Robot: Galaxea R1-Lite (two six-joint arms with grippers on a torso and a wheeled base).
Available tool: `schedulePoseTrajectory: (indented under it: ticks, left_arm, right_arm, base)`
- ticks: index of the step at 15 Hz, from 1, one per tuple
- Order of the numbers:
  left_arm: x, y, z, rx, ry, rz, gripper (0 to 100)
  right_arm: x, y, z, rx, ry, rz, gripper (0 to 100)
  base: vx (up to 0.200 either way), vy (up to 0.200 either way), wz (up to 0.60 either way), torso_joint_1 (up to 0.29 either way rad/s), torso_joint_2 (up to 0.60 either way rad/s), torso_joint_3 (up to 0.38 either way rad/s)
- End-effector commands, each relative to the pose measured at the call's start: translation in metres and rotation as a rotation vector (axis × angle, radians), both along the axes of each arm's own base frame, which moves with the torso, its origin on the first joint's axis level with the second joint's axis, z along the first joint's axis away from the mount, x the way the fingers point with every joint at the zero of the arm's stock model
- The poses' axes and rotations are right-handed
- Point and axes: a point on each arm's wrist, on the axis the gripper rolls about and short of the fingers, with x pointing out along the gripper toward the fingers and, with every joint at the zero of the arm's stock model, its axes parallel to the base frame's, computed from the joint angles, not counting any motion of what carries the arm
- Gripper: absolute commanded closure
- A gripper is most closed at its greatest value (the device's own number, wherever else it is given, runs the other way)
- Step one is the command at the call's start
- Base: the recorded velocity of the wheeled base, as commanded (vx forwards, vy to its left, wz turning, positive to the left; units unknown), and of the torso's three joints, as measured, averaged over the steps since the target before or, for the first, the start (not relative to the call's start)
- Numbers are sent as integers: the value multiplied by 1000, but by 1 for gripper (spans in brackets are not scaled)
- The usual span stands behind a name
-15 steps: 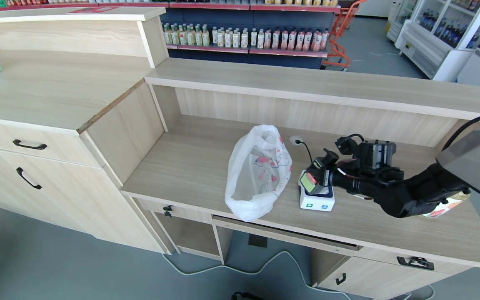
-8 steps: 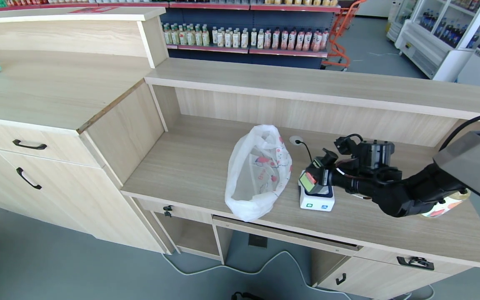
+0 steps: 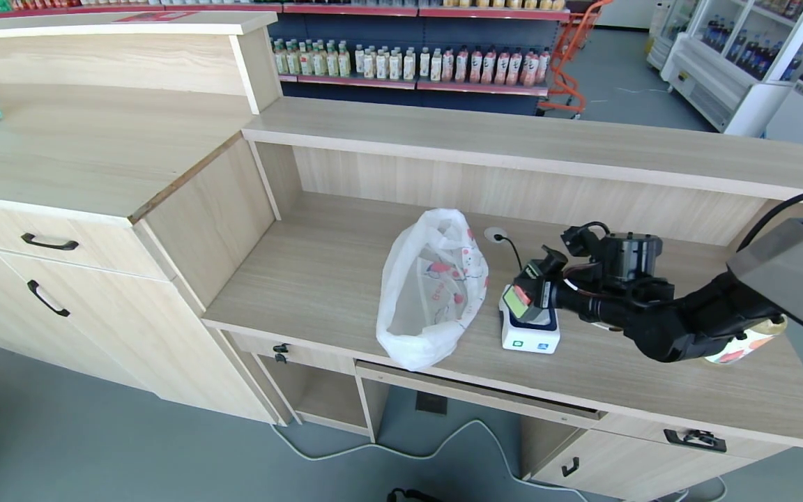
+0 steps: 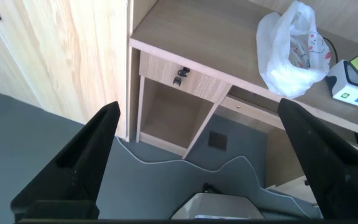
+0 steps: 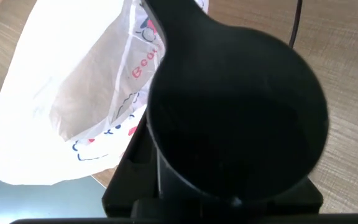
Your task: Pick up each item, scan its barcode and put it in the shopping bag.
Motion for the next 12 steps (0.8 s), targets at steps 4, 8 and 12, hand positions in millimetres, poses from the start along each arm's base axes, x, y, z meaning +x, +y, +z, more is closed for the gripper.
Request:
schedulePoseTrajectory:
  ticks: [4,8,12]
  left_arm:
    - [0,0,0,-1,0,0,0]
    - [0,0,0,-1,0,0,0]
    - [0,0,0,-1,0,0,0]
  right_arm:
    - [-94,-55,89,-257,-248,-88,100]
    - [-172,-139,108,-679,-371,-325,100]
    - [-189,-148,122,-708,-426,-401,100]
  base:
    - [0,0,0,0,0,0]
    - [0,0,0,0,0,0]
    - [0,0,0,0,0,0]
